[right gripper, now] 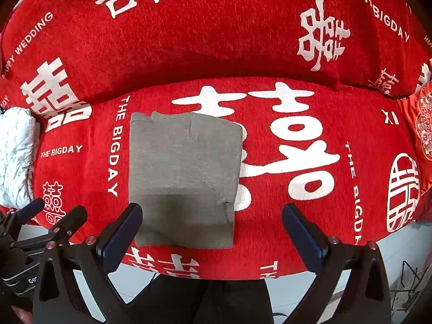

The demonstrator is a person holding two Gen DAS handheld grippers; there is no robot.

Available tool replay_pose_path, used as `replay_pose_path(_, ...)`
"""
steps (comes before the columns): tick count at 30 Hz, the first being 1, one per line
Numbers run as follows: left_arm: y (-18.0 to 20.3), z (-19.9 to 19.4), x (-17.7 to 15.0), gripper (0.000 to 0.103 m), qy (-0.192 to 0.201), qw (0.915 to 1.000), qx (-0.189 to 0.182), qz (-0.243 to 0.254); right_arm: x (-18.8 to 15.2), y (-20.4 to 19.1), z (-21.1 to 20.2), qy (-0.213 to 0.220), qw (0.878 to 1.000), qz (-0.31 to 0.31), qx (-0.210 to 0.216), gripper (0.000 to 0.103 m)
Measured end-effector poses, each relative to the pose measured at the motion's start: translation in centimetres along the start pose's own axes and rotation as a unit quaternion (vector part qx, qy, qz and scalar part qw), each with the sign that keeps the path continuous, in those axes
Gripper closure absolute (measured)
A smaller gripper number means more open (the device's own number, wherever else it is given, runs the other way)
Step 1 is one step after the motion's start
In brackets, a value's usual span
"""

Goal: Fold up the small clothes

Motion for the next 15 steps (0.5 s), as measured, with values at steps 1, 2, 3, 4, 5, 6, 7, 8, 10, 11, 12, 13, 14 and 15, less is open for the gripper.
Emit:
replay_pose_path(1,0.0,0.02,-0.02,0.0,0.0,1.0,0.0,-0.001,-0.03,-0.01,-0.01,0.0,1.0,0.0,0.0,0.0)
replay_pose_path(2,0.03,-0.01,-0.02,0.0,0.0,1.0,0.0,0.0,-0.01,-0.01,-0.01,0.0,1.0,0.0,0.0,0.0)
replay_pose_path(3,0.02,0.03,0.07,0.0,0.0,1.0,0.0,0.001,-0.03,-0.02,0.0,0.0,1.0,0.0,0.0,0.0)
replay_pose_path(4,0.03,0.04,0.07,0.0,0.0,1.0,0.0,0.0,-0.04,-0.02,0.0,0.0,1.0,0.0,0.0,0.0)
replay_pose_path(5,0.04,0.01,0.1,0.0,0.0,1.0,0.0,0.0,-0.02,-0.02,-0.01,0.001,1.0,0.0,0.0,0.0)
replay_pose_path(6,0.04,0.02,0.05,0.0,0.0,1.0,0.0,-0.001,-0.03,-0.03,0.0,0.001,1.0,0.0,0.0,0.0)
replay_pose_path(7,0.05,0.0,0.03,0.0,0.0,1.0,-0.001,-0.001,0.04,-0.04,-0.01,0.001,1.0,0.0,0.0,0.0)
replay_pose_path(8,0.04,0.0,0.01,0.0,0.001,1.0,0.0,0.0,-0.01,-0.05,-0.01,0.001,1.0,0.0,0.0,0.0)
replay_pose_path(10,-0.03,0.04,-0.06,0.0,0.0,1.0,0.0,0.001,-0.02,-0.08,-0.01,0.0,1.0,0.0,0.0,0.0)
replay_pose_path(11,-0.02,0.03,-0.08,0.0,0.0,1.0,0.0,0.001,0.01,-0.09,-0.01,0.0,1.0,0.0,0.0,0.0)
replay_pose_path(12,-0.01,0.01,0.02,0.0,0.0,1.0,0.001,0.001,0.04,-0.12,-0.02,0.0,1.0,0.0,0.0,0.0)
replay_pose_path(13,-0.02,0.0,0.15,0.0,0.0,1.0,0.002,0.002,0.07,-0.13,-0.01,0.0,1.0,-0.001,0.0,0.0)
replay_pose_path(14,-0.03,0.01,0.27,0.0,-0.001,1.0,0.003,0.002,0.03,-0.13,-0.01,0.0,1.0,0.0,0.0,0.0)
replay_pose_path(15,-0.06,0.05,0.46,0.0,-0.002,1.0,0.003,0.003,0.05,-0.14,-0.03,0.0,1.0,0.0,0.0,0.0)
Point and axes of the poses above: each gripper's, at about its wrist camera, not at the fingertips, and z roughly the way its jaws point, y to its right, x to its top, the point moved 10 cm from there along z, roughly the way its jaws point, and after that the axes turned 11 degrees about -x, right-handed, at the moved point
